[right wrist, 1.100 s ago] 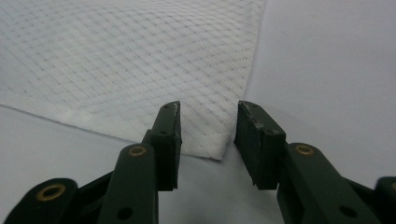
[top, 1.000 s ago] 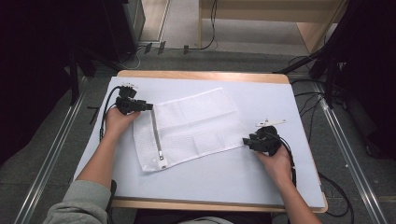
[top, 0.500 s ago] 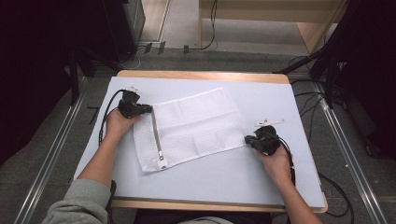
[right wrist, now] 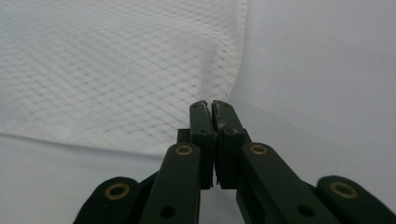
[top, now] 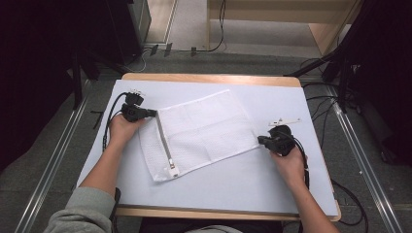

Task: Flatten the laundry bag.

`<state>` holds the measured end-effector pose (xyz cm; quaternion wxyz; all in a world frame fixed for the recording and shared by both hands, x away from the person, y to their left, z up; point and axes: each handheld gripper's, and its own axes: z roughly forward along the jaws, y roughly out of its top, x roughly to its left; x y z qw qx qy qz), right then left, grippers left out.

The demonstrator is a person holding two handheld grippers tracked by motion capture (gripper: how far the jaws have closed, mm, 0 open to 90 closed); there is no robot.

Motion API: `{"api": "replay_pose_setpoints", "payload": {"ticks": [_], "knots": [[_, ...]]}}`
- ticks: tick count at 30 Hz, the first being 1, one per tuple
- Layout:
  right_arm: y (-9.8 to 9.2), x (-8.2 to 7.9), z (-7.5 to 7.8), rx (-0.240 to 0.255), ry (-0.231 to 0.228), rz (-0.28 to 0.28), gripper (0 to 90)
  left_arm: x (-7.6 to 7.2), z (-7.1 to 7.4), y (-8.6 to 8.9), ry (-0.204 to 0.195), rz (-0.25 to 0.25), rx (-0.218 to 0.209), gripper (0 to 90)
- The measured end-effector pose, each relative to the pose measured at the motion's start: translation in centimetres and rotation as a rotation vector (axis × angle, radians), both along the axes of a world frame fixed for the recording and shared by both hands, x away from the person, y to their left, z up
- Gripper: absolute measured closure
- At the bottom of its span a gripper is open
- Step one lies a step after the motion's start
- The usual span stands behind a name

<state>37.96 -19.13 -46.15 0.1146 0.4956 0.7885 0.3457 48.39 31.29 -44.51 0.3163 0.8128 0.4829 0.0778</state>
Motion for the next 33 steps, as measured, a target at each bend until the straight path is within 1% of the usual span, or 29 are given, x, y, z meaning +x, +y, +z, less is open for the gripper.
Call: {"api": "replay_pose_setpoints", "payload": {"ticks": [2, 3, 5, 7, 8, 9, 10, 11, 12, 13, 14, 16, 17, 19, 20, 21, 23, 26, 28, 29, 32, 33], "knots": [[-0.4, 0.6, 0.1, 0.003, -0.006, -0.013, 90.0, -0.6, 0.2, -0.1, 0.002, -0.001, -0.019, 90.0], [-0.5, 0.9, 0.1, -0.003, -0.008, -0.022, 90.0, -1.0, 0.2, -0.1, 0.007, -0.004, -0.020, 90.0], [-0.9, 1.7, 0.0, -0.001, -0.006, -0.038, 90.0, -1.8, 0.4, -0.2, 0.010, -0.001, -0.023, 90.0], [-1.1, 2.5, 0.0, 0.004, -0.010, -0.043, 90.0, -2.7, 0.6, -0.1, 0.015, 0.000, -0.041, 90.0], [-1.2, 2.9, 0.0, 0.000, -0.003, -0.047, 90.0, -3.2, 0.7, -0.2, 0.020, 0.002, -0.045, 90.0], [-1.2, 3.3, 0.1, -0.006, -0.007, -0.046, 89.8, -3.7, 0.7, -0.2, 0.023, 0.002, -0.049, 90.0], [-1.3, 3.7, 0.2, -0.001, -0.014, -0.047, 89.9, -4.2, 0.8, -0.3, 0.022, 0.007, -0.053, 90.0], [-1.4, 4.0, 0.3, 0.013, -0.018, -0.054, 89.8, -4.8, 0.9, -0.3, 0.026, 0.005, -0.052, 90.0], [-1.4, 4.5, 0.4, 0.018, -0.005, -0.057, 89.9, -5.4, 0.9, -0.4, 0.028, 0.006, -0.048, 90.0], [-1.5, 4.9, 0.5, 0.017, -0.004, -0.056, 89.9, -6.0, 0.9, -0.6, 0.032, 0.003, -0.050, 90.0], [-1.5, 5.3, 0.6, 0.009, -0.027, -0.054, 89.9, -6.6, 0.9, -0.7, 0.038, 0.001, -0.055, 90.0], [-1.5, 6.3, 0.7, 0.003, -0.014, -0.059, 89.8, -7.8, 1.0, -1.1, 0.034, -0.012, -0.039, 90.0], [-1.4, 6.7, 0.7, 0.007, -0.018, -0.060, 89.9, -8.4, 1.1, -1.2, 0.029, -0.011, -0.036, 89.8], [-1.3, 7.6, 0.5, 0.010, -0.006, -0.056, 89.9, -9.4, 1.2, -1.4, 0.025, -0.006, -0.054, 89.7], [-1.2, 8.0, 0.4, 0.002, -0.007, -0.062, 89.9, -9.9, 1.3, -1.5, 0.029, -0.009, -0.064, 89.7], [-1.1, 8.4, 0.4, -0.005, -0.007, -0.059, 89.8, -10.3, 1.4, -1.6, 0.029, -0.011, -0.066, 89.7], [-1.0, 9.1, 0.3, -0.001, -0.011, -0.058, 89.8, -11.2, 1.5, -1.9, 0.030, -0.021, -0.062, 89.4], [-1.0, 9.8, 0.5, 0.008, -0.018, -0.067, 89.4, -12.3, 1.4, -2.1, 0.046, -0.042, -0.076, 88.9], [-1.1, 9.9, 0.7, 0.017, -0.034, -0.076, 88.1, -12.7, 1.5, -2.2, 0.038, -0.049, -0.060, 89.1], [-1.3, 9.9, 0.8, 0.023, -0.040, -0.079, 85.8, -12.8, 1.6, -2.2, 0.026, -0.051, -0.059, 86.0], [-1.6, 9.7, 0.9, 0.041, -0.029, -0.102, 78.2, -12.7, 2.4, -1.9, -0.021, -0.030, -0.068, 80.0], [-1.7, 9.6, 1.1, 0.043, -0.025, -0.100, 77.6, -12.6, 2.6, -1.8, -0.038, -0.026, -0.063, 77.0]]}}
